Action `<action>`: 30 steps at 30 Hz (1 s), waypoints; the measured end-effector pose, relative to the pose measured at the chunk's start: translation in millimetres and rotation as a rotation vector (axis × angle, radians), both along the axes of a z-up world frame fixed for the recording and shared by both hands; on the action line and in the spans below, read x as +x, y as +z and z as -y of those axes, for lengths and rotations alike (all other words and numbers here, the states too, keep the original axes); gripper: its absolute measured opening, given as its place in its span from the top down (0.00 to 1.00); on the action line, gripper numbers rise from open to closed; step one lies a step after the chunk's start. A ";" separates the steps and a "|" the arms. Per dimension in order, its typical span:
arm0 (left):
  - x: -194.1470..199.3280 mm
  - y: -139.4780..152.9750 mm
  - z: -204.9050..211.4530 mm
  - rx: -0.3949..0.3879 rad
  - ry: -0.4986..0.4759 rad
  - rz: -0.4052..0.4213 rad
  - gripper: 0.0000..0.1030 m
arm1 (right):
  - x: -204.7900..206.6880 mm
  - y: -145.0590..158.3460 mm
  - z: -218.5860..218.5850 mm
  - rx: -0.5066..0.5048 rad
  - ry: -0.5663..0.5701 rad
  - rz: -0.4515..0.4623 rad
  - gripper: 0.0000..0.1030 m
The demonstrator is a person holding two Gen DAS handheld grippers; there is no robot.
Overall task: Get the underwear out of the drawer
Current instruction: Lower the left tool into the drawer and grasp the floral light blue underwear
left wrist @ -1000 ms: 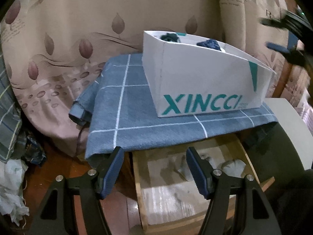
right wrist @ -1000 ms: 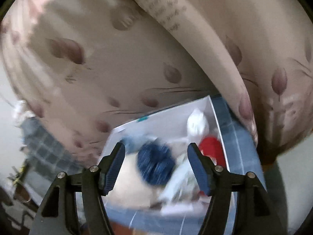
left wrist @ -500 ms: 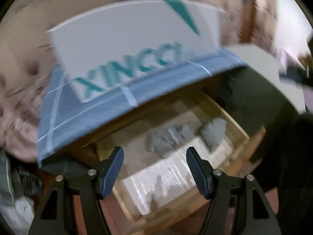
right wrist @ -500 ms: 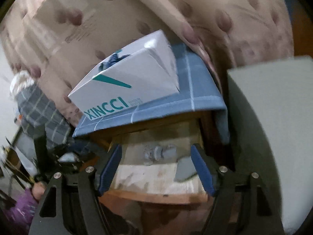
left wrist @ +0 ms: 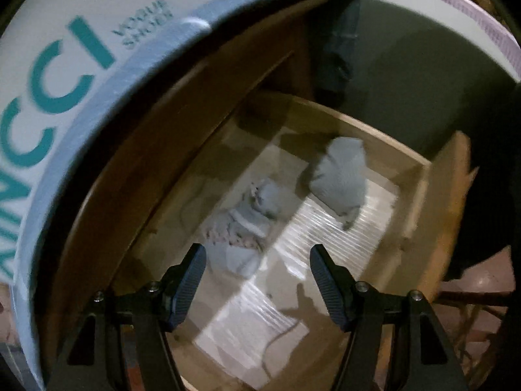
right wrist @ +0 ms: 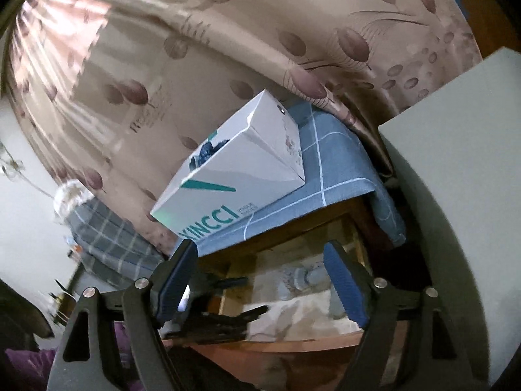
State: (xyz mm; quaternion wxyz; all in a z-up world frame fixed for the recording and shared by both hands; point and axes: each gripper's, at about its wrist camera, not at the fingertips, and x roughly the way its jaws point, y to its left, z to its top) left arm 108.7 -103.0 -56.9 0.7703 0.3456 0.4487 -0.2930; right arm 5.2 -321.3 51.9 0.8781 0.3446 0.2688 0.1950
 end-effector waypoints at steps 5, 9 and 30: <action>21.4 -26.6 5.0 0.047 0.011 -0.015 0.34 | -1.6 -1.7 5.1 0.049 0.016 0.014 0.20; 25.9 -44.6 11.0 0.091 -0.018 0.008 0.34 | -1.8 -3.2 7.9 0.080 0.029 0.019 0.19; 71.3 -106.6 12.7 0.207 -0.108 0.031 0.34 | 2.5 -11.8 17.0 0.175 0.052 -0.005 0.13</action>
